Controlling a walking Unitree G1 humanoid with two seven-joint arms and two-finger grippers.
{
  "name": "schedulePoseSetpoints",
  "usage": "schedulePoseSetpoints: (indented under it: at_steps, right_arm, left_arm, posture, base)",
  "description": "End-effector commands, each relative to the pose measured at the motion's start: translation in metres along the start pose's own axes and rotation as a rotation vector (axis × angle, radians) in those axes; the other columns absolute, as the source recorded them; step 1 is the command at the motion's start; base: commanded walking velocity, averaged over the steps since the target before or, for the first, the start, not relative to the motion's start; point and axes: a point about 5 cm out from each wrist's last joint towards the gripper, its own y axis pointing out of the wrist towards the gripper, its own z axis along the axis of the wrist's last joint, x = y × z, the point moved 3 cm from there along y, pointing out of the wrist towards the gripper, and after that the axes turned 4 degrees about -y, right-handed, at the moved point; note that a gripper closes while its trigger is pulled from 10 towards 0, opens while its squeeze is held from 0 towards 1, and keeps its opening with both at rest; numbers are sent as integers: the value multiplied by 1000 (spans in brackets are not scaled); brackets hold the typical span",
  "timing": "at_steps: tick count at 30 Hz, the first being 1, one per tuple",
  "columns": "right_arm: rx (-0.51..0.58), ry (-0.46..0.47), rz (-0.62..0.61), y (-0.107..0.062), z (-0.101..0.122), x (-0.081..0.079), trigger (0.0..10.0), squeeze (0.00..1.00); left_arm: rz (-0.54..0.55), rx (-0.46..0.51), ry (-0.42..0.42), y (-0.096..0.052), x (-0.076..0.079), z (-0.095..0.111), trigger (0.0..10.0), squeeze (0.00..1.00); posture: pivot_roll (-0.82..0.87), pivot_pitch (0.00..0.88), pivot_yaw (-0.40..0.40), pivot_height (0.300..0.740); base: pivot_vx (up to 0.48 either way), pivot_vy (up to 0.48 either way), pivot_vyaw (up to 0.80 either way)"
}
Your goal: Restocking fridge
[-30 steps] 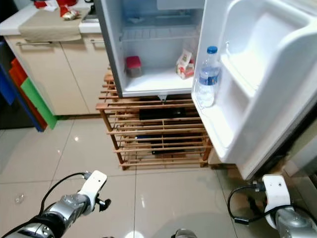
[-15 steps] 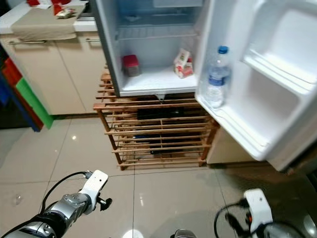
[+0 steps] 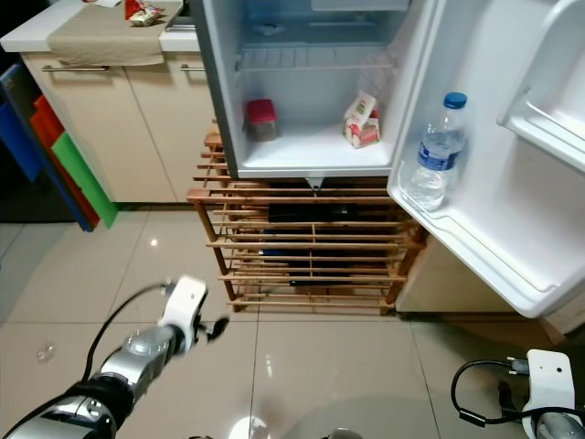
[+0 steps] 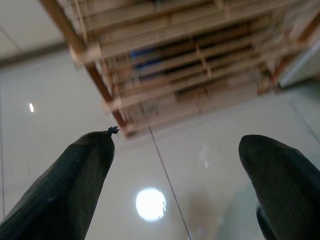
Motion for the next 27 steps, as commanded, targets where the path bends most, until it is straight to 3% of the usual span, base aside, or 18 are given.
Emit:
schedulePoseSetpoints:
  at_steps: [1, 5, 8, 13, 18, 19, 22, 24, 25, 26, 27]
  right_arm:
    - [-49, -26, 31, -1, -13, -5, 10000, 0]
    - [-179, -73, 103, -5, -51, -17, 10000, 0]
    - [-232, -86, 95, -11, -73, -16, 10000, 0]
    - [-289, -87, 65, -16, -90, -8, 10000, 0]
    - [-355, -114, -5, -22, -102, 12, 10000, 0]
    - [-352, -111, -98, -23, -100, 28, 10000, 0]
    - [-325, -95, -182, -23, -92, 41, 10000, 0]
    - [-205, -28, -318, -20, -63, 65, 10000, 0]
    - [-205, -28, -318, -20, -63, 65, 10000, 0]
    - [-79, -58, -399, -15, -21, 82, 10000, 0]
    - [-24, -75, -407, -12, -1, 84, 10000, 0]
  left_arm:
    - [-23, -6, 4, 0, 4, -2, 10000, 0]
    - [-44, -20, 23, -1, 7, -9, 10000, 0]
    - [-49, -26, 23, -2, 8, -10, 10000, 0]
    - [-30, 9, -9, -1, 7, -4, 10000, 0]
    - [1, -65, -2, -1, 1, -13, 10000, 0]
    - [25, -125, 17, -3, -2, -22, 10000, 0]
    - [56, -182, 31, -5, -7, -31, 10000, 0]
    - [74, -233, 43, -8, -11, -40, 10000, 0]
    - [74, -233, 43, -8, -11, -40, 10000, 0]
    - [67, -243, 50, -8, -11, -41, 10000, 0]
    - [64, -238, 53, -7, -10, -40, 10000, 0]
  posture:
    - [-163, 0, 49, 740]
    - [-168, 0, 49, 740]
    - [-173, 0, 51, 740]
    - [-181, 0, 59, 740]
    - [-179, 0, 57, 740]
    - [-178, 0, 56, 740]
    - [-176, 0, 57, 740]
    - [-176, 0, 57, 740]
    - [-176, 0, 57, 740]
    - [-176, 0, 60, 740]
    - [-175, 0, 61, 740]
  base:
    - [0, -465, 0]
    - [0, -471, 0]
    - [0, -480, 0]
    - [0, -480, 0]
    - [0, 0, 0]
    - [0, 0, 0]
    - [0, 0, 0]
    - [0, 0, 0]
    - [0, 0, 0]
    - [0, 0, 0]
    - [0, 0, 0]
